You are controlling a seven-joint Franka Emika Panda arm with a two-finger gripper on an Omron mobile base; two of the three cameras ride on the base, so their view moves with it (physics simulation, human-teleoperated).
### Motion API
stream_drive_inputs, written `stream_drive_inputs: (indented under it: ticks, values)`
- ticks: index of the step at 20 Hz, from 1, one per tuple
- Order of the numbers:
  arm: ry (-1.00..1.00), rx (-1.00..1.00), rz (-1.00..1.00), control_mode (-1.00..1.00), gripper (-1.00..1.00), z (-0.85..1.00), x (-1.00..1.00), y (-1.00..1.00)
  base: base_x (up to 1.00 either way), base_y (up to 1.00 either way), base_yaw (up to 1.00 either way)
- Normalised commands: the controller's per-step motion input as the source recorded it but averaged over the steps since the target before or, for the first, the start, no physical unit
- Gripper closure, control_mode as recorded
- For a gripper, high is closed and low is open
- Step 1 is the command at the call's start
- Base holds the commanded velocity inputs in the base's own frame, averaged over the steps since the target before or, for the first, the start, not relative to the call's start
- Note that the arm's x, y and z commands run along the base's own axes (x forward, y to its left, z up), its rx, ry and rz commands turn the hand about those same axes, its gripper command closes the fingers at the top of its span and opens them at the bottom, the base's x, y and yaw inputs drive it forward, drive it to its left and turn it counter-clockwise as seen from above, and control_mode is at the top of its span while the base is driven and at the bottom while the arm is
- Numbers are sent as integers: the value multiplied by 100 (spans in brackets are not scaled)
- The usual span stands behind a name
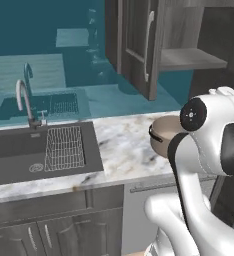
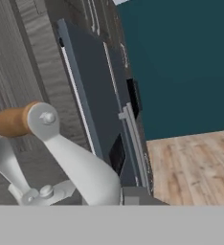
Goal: Pick the kettle from the cabinet and place it on a stove burner. Then pick the pot from the counter and place it on another stove burner. Finally, turn both burners on.
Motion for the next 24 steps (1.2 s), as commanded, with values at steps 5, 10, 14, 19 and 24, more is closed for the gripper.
stream_drive_inputs:
  ticks: [5,10,14,19,24]
  values:
    - [0,0,0,100,100,0,0,0,-39,47,-13]
    - [0,0,0,100,100,0,0,0,-31,41,-16]
    - [0,0,0,100,100,0,0,0,-31,35,-20]
    - [0,0,0,100,100,0,0,0,-23,26,-29]
    - [0,0,0,100,100,0,0,0,-19,23,-35]
